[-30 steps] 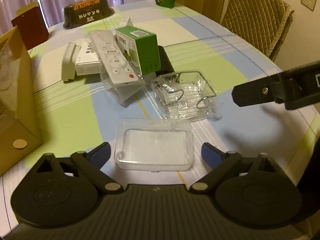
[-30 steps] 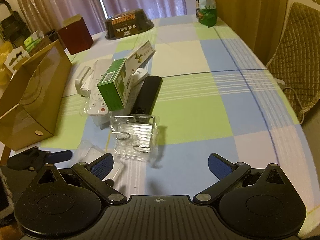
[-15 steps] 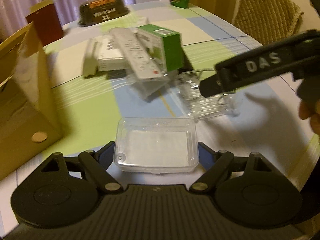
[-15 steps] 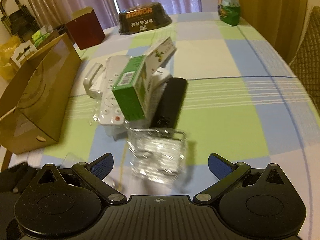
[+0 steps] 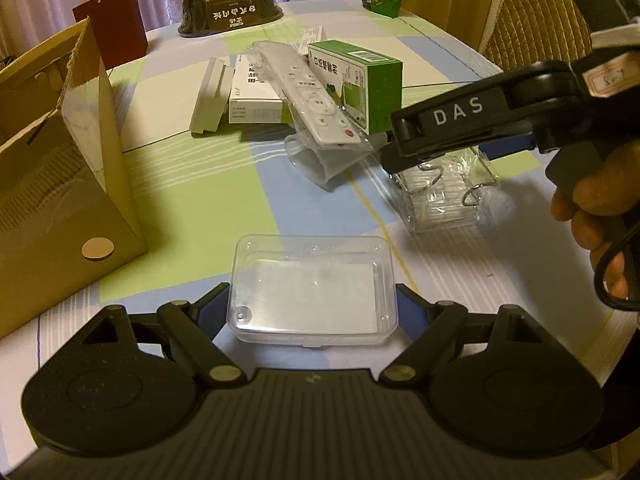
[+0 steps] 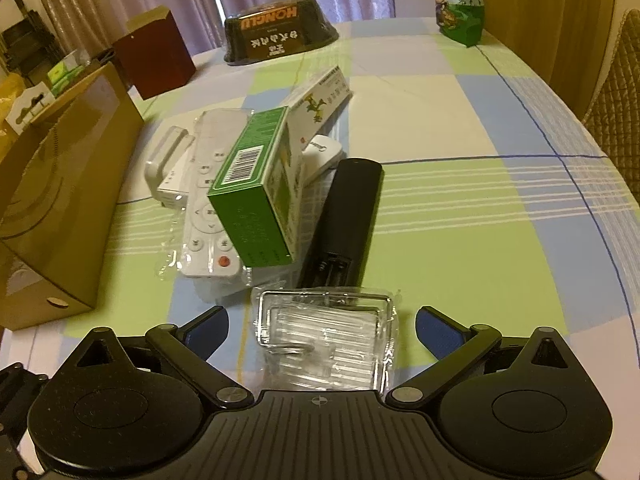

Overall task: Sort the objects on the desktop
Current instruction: 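Grasp the clear plastic box with the left tool while the right tool grasps the clear wire tray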

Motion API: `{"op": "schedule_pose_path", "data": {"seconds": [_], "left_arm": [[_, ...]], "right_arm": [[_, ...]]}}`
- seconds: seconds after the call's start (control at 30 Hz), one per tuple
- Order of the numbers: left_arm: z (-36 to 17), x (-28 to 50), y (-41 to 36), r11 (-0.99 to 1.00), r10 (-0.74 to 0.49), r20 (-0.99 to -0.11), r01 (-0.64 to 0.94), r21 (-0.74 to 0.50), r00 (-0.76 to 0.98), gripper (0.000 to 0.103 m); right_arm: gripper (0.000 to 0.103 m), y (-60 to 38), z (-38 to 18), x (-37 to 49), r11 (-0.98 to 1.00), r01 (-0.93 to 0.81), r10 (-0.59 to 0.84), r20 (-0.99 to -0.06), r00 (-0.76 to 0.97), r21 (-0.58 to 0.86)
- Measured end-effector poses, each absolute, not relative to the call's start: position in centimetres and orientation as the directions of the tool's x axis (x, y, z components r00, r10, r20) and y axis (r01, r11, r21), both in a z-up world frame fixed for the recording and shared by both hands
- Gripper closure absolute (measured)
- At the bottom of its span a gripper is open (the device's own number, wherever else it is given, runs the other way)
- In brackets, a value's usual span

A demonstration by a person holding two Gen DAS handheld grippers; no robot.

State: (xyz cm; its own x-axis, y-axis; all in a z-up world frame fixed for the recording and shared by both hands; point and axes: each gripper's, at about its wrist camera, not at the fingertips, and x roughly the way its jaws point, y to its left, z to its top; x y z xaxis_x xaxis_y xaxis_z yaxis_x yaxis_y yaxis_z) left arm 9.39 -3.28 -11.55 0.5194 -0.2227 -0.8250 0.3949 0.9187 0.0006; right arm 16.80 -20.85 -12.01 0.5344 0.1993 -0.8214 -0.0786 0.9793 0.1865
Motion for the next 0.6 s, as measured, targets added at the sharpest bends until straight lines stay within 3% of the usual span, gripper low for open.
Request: {"op": "schedule_pose_path", "data": {"seconds": [0.13, 0.17, 0.2, 0.37, 0.4, 0.5, 0.6], "left_arm": [[-11.58, 9.60, -3.00, 0.923, -0.223, -0.824, 0.384, -0.008, 0.520, 0.021], [-11.58, 9.63, -2.97, 0.924, -0.224, -0.824, 0.383, -0.009, 0.520, 0.021], [-11.58, 9.65, -2.94, 0.924, -0.224, -0.824, 0.382, -0.010, 0.520, 0.021], [-11.56, 9.73, -2.79, 0.927, -0.223, -0.824, 0.374, -0.015, 0.520, 0.021], [-11.54, 9.74, -2.75, 0.928, -0.224, -0.824, 0.372, -0.017, 0.520, 0.021], [-11.35, 9.76, -2.78, 0.929, -0.223, -0.821, 0.370, -0.015, 0.525, 0.021], [-10.97, 9.73, -2.80, 0.930, -0.221, -0.817, 0.369, -0.011, 0.533, 0.021]], "right_arm": [[0.004, -20.77, -12.29, 16.90, 0.979, -0.082, 0.202, -0.825, 0.528, 0.187], [0.017, -20.70, -12.39, 16.96, 0.979, -0.086, 0.202, -0.828, 0.524, 0.185], [0.019, -20.65, -12.46, 16.98, 0.980, -0.087, 0.200, -0.829, 0.522, 0.181], [0.019, -20.44, -12.75, 17.01, 0.983, -0.089, 0.185, -0.837, 0.516, 0.163], [0.027, -20.40, -12.74, 16.98, 0.983, -0.091, 0.182, -0.837, 0.516, 0.158], [0.035, -20.30, -12.71, 16.90, 0.985, -0.096, 0.174, -0.838, 0.517, 0.145], [0.036, -20.40, -12.33, 16.62, 0.986, -0.091, 0.167, -0.832, 0.528, 0.140]]}}
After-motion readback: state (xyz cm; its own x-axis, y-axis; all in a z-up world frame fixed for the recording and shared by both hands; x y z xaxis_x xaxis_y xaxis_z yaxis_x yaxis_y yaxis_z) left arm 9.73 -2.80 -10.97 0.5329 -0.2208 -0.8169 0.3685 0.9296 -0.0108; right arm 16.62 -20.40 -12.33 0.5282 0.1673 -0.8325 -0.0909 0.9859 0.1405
